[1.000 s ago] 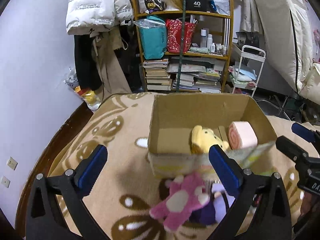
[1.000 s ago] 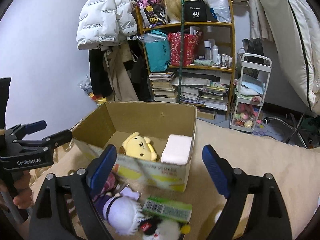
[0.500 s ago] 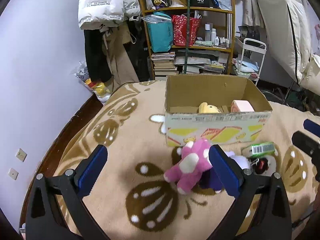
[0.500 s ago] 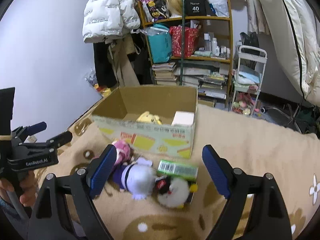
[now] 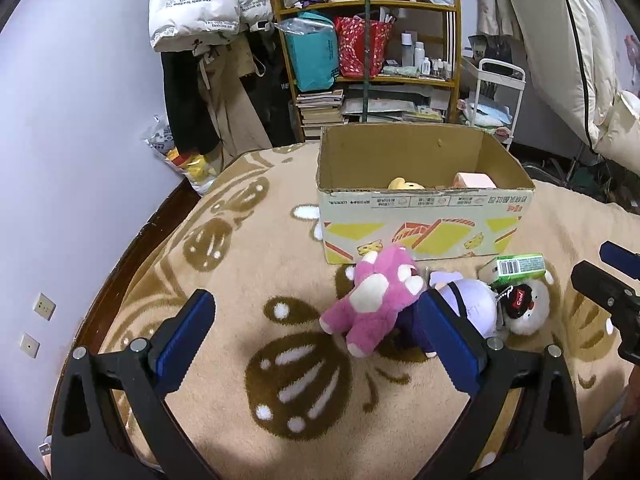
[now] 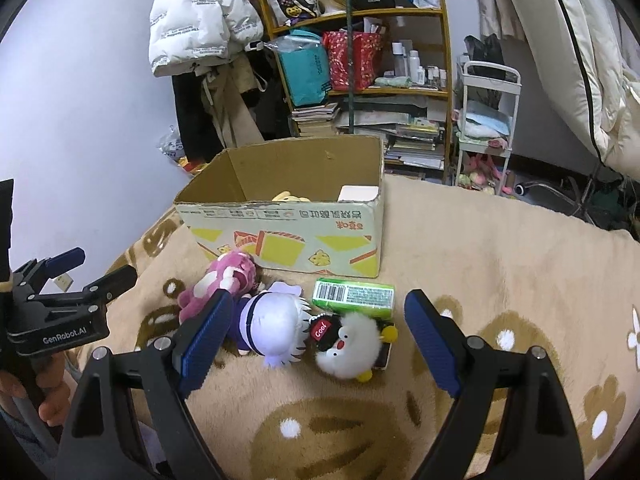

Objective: Organize soft objects
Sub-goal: 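Withdraw both tools from the box back toward the remaining toys, then grasp the pink bear with the left tool while the right tool grasps the white penguin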

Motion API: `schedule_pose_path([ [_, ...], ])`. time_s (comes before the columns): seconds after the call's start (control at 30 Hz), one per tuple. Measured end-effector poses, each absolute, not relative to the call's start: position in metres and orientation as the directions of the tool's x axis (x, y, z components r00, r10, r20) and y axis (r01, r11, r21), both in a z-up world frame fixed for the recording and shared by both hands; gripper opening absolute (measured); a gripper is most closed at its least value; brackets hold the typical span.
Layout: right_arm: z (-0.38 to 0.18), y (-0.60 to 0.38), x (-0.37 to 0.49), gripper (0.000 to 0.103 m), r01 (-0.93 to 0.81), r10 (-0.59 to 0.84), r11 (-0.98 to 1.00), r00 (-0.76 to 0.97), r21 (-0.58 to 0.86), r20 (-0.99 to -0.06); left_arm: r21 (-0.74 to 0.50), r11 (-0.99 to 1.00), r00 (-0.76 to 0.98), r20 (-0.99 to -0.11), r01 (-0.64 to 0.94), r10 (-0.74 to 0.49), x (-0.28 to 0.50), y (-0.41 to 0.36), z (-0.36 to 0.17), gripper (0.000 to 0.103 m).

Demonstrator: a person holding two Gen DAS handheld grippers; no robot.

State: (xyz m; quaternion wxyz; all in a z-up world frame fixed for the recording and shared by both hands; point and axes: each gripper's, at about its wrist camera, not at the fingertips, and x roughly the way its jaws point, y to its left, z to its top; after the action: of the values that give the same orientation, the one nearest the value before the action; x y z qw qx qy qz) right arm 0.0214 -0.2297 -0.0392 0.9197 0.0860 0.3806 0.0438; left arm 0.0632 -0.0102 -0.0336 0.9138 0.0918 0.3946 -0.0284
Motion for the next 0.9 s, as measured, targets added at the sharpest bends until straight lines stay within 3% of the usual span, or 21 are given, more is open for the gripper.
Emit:
schedule_pose_path([
  [0.9, -0.109, -0.242, 0.066, 0.092, 0.14, 0.101, 0.971, 0.497, 0.194, -0.862, 0.077, 0.977, 0.498, -0.867, 0.199, -0.033, 0.134, -0.045, -0.104, 0.1],
])
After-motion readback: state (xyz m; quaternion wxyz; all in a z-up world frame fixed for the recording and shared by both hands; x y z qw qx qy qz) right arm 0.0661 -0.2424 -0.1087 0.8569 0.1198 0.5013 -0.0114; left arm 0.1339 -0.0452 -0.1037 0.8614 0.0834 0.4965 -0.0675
